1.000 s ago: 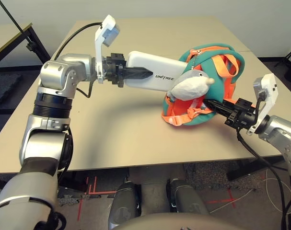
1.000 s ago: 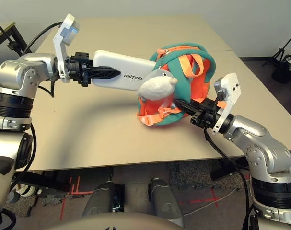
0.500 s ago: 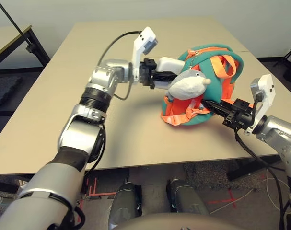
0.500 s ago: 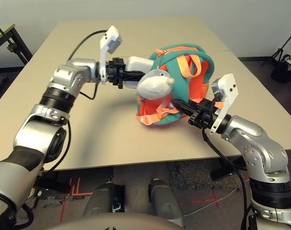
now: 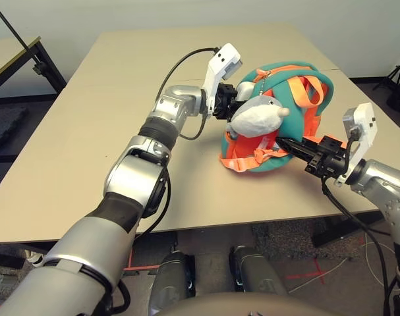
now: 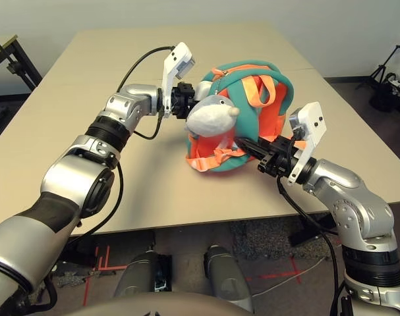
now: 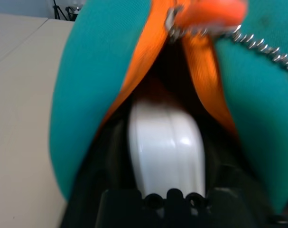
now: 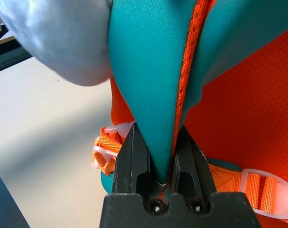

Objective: Put the pencil case into the backpack and zip it.

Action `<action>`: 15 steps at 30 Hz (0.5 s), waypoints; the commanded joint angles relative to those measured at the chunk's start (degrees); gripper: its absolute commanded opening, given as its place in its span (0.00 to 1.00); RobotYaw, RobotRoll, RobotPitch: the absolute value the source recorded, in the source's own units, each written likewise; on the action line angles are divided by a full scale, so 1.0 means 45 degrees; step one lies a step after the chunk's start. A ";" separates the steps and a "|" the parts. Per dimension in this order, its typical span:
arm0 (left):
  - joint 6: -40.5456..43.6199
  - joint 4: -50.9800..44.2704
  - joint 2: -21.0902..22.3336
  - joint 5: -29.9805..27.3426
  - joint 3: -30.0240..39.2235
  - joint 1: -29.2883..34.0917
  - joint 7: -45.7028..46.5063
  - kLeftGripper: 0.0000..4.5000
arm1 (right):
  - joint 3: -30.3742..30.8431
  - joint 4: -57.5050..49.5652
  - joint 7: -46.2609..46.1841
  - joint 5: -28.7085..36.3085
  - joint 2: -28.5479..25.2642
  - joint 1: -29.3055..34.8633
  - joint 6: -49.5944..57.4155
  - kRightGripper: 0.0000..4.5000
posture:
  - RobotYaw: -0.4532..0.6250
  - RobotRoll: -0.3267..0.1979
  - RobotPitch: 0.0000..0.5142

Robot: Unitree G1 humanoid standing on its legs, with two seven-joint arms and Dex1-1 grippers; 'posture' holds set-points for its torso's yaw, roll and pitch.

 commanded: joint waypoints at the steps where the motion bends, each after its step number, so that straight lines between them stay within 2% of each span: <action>1: 0.0588 -0.0468 0.0748 0.0170 0.0182 -0.0271 -0.0540 0.94 | 0.0371 -0.0203 0.0107 0.0012 0.0028 0.0096 0.0046 0.05 | 0.18 0.62 0.06; 2: 0.0763 -0.0629 0.0885 0.0123 0.0249 -0.0261 -0.0616 1.00 | 0.0377 -0.0193 0.0113 0.0008 0.0031 0.0094 0.0045 0.05 | 0.18 0.62 0.06; 7: 0.1906 -0.1845 0.2026 -0.0226 0.0621 -0.0123 -0.1201 1.00 | 0.0454 -0.0034 0.0186 -0.0021 0.0011 -0.0019 0.0033 0.05 | 0.19 0.62 0.06; 15: 0.4763 -0.5568 0.3899 -0.1436 0.1203 0.0766 -0.2008 1.00 | 0.0628 0.0329 0.0411 -0.0123 -0.0045 -0.0320 0.0000 0.05 | 0.21 0.62 0.05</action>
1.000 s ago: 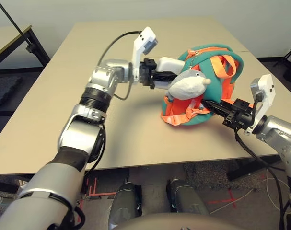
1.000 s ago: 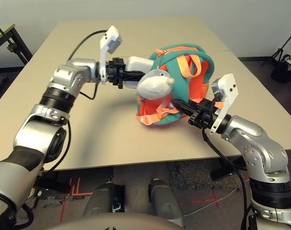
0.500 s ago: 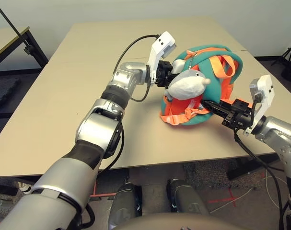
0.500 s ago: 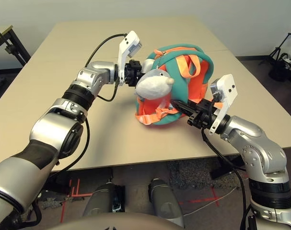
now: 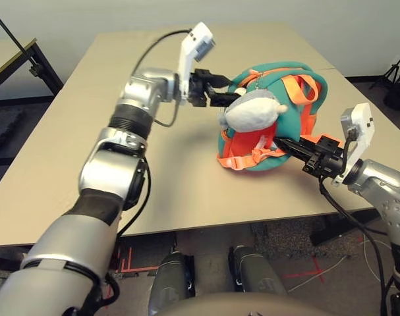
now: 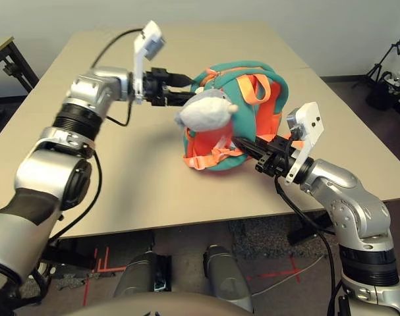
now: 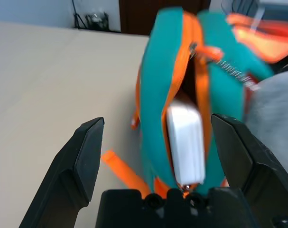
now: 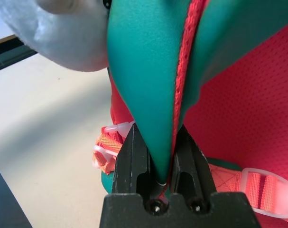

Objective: Put the pencil case into the backpack and zip it.

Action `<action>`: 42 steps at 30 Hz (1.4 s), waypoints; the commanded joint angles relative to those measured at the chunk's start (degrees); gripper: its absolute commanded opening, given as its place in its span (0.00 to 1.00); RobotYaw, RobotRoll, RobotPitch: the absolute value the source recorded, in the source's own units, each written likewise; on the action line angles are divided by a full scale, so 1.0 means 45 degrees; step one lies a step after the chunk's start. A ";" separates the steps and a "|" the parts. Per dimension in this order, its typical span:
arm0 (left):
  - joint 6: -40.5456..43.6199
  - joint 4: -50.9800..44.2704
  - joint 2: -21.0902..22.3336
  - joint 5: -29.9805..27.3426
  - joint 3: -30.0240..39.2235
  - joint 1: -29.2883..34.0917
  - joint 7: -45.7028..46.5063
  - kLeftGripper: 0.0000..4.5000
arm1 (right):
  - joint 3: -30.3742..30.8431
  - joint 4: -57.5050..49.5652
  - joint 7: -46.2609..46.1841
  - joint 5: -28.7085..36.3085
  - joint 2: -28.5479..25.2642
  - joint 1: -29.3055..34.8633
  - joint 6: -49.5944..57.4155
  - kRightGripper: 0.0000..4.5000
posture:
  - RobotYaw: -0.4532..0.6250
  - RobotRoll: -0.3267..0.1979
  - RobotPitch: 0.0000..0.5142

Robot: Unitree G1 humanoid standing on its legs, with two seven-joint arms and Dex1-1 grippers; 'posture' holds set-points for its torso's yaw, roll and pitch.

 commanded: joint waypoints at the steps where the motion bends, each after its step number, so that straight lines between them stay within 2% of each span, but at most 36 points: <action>1: 0.1254 -0.1581 0.0477 -0.0640 0.0147 0.0536 -0.0244 1.00 | 0.0344 0.0107 0.0361 0.0026 -0.0071 -0.0167 0.0040 0.05 | 0.21 0.62 0.05; 8: 0.2571 -0.3204 0.1254 -0.1455 0.0560 0.1333 0.0040 1.00 | 0.0445 0.0215 0.0447 -0.0035 -0.0054 -0.0281 0.0014 0.05 | 0.22 0.62 0.05; 14: 0.3245 -0.4244 0.1541 -0.1804 0.0383 0.2171 0.0260 1.00 | 0.0568 0.0299 0.0470 -0.0123 0.0033 -0.0375 -0.0052 0.05 | 0.22 0.62 0.04; 16: 0.3492 -0.4423 0.1519 -0.1997 0.0452 0.2304 0.0365 0.92 | 0.0573 0.0332 0.0485 -0.0124 0.0024 -0.0415 -0.0065 0.05 | 0.22 0.62 0.04; 18: 0.3654 -0.4569 0.1517 -0.2068 0.0423 0.2430 0.0454 0.78 | 0.0587 0.0376 0.0509 -0.0146 0.0010 -0.0446 -0.0093 0.05 | 0.22 0.62 0.04; 26: 0.3464 -0.4612 0.0683 -0.1841 -0.0106 0.3174 0.1507 0.07 | 0.0616 0.0402 0.0559 -0.0215 0.0051 -0.0494 -0.0119 0.05 | 0.22 0.62 0.04; 27: 0.3296 -0.4520 0.0570 -0.1712 -0.0264 0.3257 0.1610 0.01 | 0.0615 0.0389 0.0555 -0.0219 0.0057 -0.0483 -0.0115 0.05 | 0.22 0.62 0.05; 35: 0.2222 -0.3379 -0.0500 -0.1278 -0.0792 0.3314 0.2258 0.00 | 0.0555 0.0252 0.0500 -0.0205 0.0067 -0.0369 -0.0078 0.05 | 0.21 0.62 0.06; 42: 0.1391 -0.2421 -0.0915 -0.0828 -0.1147 0.3102 0.2351 0.00 | 0.0471 0.0109 0.0403 -0.0163 0.0093 -0.0263 -0.0052 0.05 | 0.20 0.62 0.06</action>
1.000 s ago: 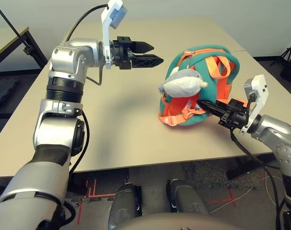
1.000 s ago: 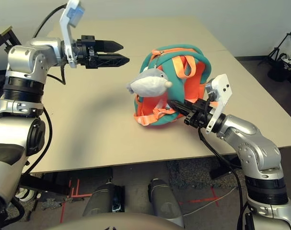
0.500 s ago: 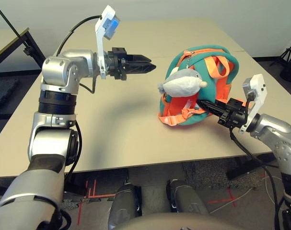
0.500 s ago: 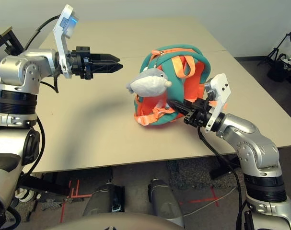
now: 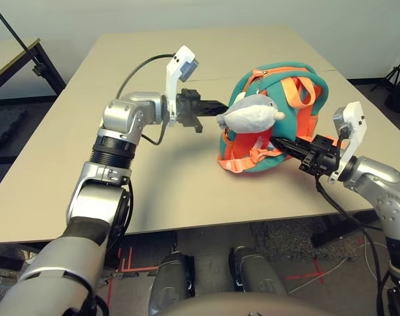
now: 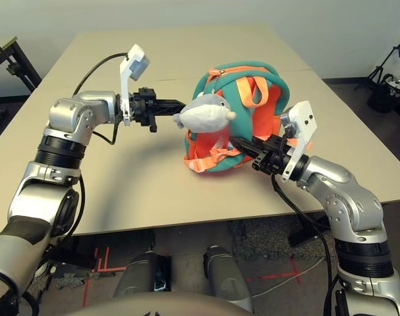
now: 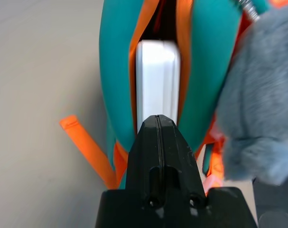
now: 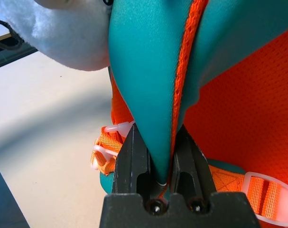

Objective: Put the pencil case into the backpack and zip it.

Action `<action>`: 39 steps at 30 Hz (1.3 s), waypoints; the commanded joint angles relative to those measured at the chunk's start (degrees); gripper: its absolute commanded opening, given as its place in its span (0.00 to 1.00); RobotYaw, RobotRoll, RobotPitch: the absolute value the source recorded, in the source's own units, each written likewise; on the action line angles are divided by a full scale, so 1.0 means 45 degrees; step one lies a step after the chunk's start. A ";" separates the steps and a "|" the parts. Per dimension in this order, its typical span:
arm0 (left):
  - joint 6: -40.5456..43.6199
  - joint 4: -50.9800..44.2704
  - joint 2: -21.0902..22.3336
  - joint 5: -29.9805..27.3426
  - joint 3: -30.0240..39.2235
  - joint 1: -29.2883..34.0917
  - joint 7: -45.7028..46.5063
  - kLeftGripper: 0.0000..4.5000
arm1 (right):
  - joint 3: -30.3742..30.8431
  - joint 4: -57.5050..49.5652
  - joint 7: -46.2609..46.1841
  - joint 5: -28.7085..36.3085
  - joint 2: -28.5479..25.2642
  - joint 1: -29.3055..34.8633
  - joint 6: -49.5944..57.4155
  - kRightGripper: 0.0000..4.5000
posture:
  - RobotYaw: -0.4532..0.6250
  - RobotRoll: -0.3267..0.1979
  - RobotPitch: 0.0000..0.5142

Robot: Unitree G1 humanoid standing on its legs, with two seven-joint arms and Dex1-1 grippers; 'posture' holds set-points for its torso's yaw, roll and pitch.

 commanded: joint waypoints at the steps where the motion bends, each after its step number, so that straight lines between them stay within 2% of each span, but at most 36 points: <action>1: -0.0488 0.0570 -0.0211 0.0331 -0.0184 -0.0147 0.0106 0.00 | 0.0232 -0.0338 0.0107 0.0135 0.0072 0.0100 0.0069 0.05 | 0.20 0.62 0.06; 13: -0.1290 0.1975 -0.1370 0.0783 -0.0267 -0.0706 0.0185 0.00 | 0.0268 -0.0361 0.0078 0.0122 0.0153 0.0075 0.0057 0.05 | 0.20 0.62 0.05; 22: -0.2676 0.4433 -0.2456 0.1326 -0.0112 -0.1540 0.0541 0.00 | 0.0328 -0.0373 0.0031 0.0082 0.0242 0.0044 0.0047 0.05 | 0.20 0.62 0.05; 29: -0.2736 0.4641 -0.3105 0.1603 -0.0337 -0.1457 0.0179 0.00 | 0.0352 -0.0429 0.0000 0.0040 0.0270 0.0071 0.0064 0.05 | 0.20 0.62 0.05; 33: -0.2748 0.4507 -0.3089 0.1681 -0.0232 -0.1419 0.0148 0.00 | 0.0359 -0.0444 -0.0006 0.0010 0.0276 0.0112 0.0060 0.05 | 0.20 0.62 0.05; 36: -0.2680 0.4058 -0.2637 0.1625 -0.0069 -0.1473 0.0035 0.00 | 0.0349 -0.0423 0.0008 -0.0010 0.0254 0.0151 0.0049 0.05 | 0.20 0.62 0.05; 39: -0.2488 0.3437 -0.1944 0.1525 0.0141 -0.1519 -0.0053 0.14 | 0.0356 -0.0421 0.0008 -0.0033 0.0234 0.0171 0.0043 0.05 | 0.19 0.62 0.05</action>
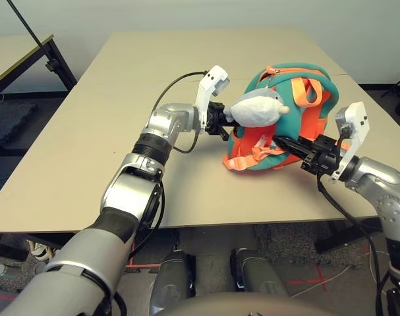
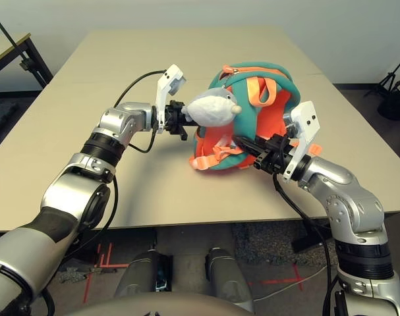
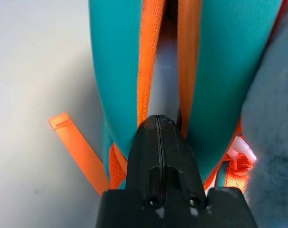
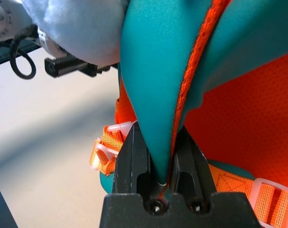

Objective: Put the pencil case into the backpack and zip it.

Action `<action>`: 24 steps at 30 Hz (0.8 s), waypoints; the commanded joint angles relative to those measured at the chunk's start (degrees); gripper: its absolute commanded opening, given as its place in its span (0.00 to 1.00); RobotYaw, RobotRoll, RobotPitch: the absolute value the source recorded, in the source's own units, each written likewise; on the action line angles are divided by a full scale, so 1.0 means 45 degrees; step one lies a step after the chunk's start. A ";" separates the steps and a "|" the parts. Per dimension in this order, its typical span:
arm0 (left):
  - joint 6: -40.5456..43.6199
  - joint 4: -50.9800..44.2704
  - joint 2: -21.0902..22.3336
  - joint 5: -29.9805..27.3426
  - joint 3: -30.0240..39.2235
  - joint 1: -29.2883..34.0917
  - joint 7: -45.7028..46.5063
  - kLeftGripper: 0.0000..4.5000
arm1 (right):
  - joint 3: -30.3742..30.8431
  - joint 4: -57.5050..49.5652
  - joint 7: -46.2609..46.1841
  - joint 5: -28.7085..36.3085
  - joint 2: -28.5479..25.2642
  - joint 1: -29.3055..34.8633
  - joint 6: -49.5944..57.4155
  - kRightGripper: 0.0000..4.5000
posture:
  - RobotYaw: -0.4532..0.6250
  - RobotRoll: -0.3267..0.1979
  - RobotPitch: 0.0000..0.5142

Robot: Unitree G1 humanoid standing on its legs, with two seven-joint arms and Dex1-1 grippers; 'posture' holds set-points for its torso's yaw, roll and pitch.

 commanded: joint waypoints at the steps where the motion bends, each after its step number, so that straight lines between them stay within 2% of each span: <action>1: 0.0181 -0.1209 0.0727 0.0003 0.0182 -0.0154 -0.0206 0.21 | 0.0405 -0.0363 0.0294 0.0193 0.0096 0.0098 0.0054 0.05 | 0.19 0.62 0.05; 8: 0.1776 -0.4379 0.3521 -0.0442 0.0401 0.0248 -0.0967 0.81 | 0.0407 -0.0217 0.0426 0.0102 0.0017 0.0095 0.0022 0.05 | 0.21 0.62 0.04; 10: 0.2180 -0.5020 0.4068 -0.0656 0.0520 0.0207 -0.1124 0.99 | 0.0460 -0.0121 0.0489 0.0049 0.0007 0.0019 0.0005 0.05 | 0.22 0.62 0.03; 15: 0.3434 -0.6732 0.4832 -0.1773 0.0914 -0.0429 -0.1690 1.00 | 0.0635 0.0166 0.0655 -0.0092 -0.0010 -0.0244 -0.0072 0.05 | 0.23 0.62 0.03; 20: 0.4076 -0.8470 0.4806 -0.2367 0.0346 -0.0790 -0.1992 1.00 | 0.0766 0.0324 0.0723 -0.0207 0.0075 -0.0295 -0.0183 0.05 | 0.24 0.62 0.03; 24: 0.4250 -0.8918 0.4499 -0.2557 -0.0255 -0.0909 -0.2051 1.00 | 0.0859 0.0354 0.0720 -0.0250 0.0155 -0.0319 -0.0245 0.05 | 0.24 0.62 0.03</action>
